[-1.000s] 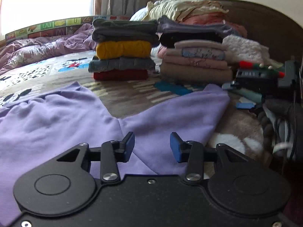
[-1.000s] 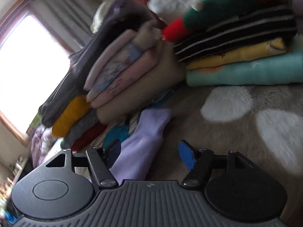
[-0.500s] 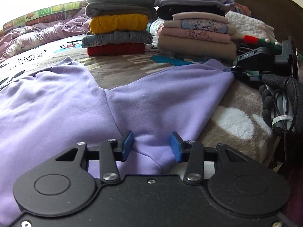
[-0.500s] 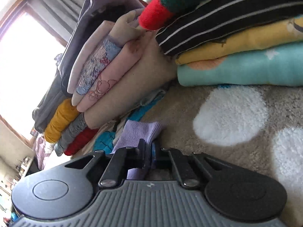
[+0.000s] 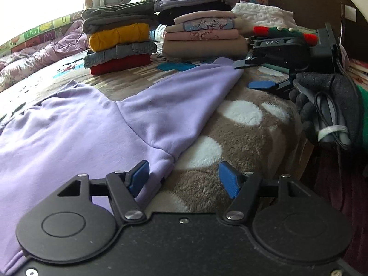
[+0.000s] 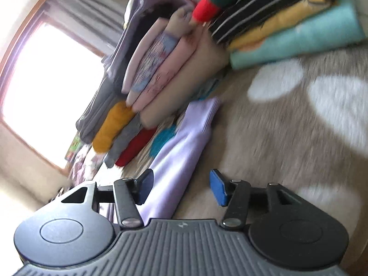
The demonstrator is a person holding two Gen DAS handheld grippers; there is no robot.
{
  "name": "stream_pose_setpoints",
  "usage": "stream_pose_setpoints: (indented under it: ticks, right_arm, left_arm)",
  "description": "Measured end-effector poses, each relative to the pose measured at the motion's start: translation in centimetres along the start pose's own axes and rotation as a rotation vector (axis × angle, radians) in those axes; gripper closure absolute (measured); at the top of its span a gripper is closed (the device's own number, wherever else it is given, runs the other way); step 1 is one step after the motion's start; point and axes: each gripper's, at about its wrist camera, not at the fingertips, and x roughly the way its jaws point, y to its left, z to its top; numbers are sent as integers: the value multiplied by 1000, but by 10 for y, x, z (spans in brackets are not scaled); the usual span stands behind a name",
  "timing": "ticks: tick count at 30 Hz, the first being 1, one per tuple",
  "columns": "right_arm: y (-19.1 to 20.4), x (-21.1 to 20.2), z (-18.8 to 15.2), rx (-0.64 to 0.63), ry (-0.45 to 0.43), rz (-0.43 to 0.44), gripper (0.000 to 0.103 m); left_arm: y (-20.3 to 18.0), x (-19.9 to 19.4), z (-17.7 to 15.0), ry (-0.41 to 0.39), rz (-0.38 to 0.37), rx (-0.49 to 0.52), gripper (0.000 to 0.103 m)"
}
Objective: Fold clothes
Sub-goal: 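Grasp the lavender sleeve cuff with the left gripper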
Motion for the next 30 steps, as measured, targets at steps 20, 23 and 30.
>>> stream_pose_setpoints:
  ticks: [20, 23, 30]
  right_arm:
    - [-39, -35, 4, 190, -19, 126, 47]
    - [-50, -40, 10, 230, -39, 137, 44]
    - [-71, -54, 18, 309, -95, 153, 39]
  left_arm:
    - [-104, 86, 44, -46, 268, 576, 44]
    - [-120, 112, 58, -38, 300, 656, 46]
    - [-148, 168, 88, -14, 375, 800, 60]
